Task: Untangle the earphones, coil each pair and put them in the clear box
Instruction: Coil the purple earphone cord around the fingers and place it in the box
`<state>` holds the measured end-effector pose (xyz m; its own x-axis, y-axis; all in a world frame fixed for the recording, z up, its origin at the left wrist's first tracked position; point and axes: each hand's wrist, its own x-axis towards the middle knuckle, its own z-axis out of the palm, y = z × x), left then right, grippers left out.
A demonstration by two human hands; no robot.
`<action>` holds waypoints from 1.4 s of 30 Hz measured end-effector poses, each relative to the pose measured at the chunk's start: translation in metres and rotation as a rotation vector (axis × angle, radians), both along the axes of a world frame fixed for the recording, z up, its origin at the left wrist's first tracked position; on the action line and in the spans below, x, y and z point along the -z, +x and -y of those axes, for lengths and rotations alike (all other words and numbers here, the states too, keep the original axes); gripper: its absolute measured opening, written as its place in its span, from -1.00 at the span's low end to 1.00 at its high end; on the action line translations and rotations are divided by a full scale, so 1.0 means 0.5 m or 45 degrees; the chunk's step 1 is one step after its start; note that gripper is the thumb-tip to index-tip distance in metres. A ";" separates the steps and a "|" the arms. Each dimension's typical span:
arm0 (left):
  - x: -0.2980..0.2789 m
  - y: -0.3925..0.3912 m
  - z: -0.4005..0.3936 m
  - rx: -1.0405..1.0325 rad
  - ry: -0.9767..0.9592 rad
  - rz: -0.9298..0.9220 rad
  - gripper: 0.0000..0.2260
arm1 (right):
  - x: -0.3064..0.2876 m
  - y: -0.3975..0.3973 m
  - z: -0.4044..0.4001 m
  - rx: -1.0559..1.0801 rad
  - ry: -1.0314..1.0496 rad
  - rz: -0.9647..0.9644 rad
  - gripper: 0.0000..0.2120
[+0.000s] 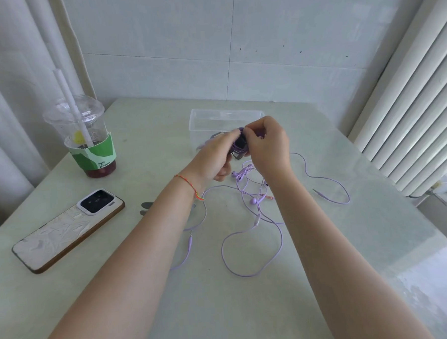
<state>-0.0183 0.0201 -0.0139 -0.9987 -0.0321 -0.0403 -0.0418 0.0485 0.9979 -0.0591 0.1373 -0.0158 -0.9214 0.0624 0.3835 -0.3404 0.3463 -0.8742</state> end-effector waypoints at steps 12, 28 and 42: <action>0.005 0.000 0.014 -0.158 0.329 -0.074 -0.83 | -0.010 0.009 -0.001 -0.382 -0.649 0.354 -0.81; 0.013 0.001 0.046 0.207 0.114 0.060 -0.77 | -0.025 0.002 -0.028 -0.267 -0.124 0.184 -0.95; 0.017 -0.006 0.048 -0.082 0.303 -0.016 -0.85 | -0.019 0.016 -0.017 -0.442 -0.347 0.435 -0.89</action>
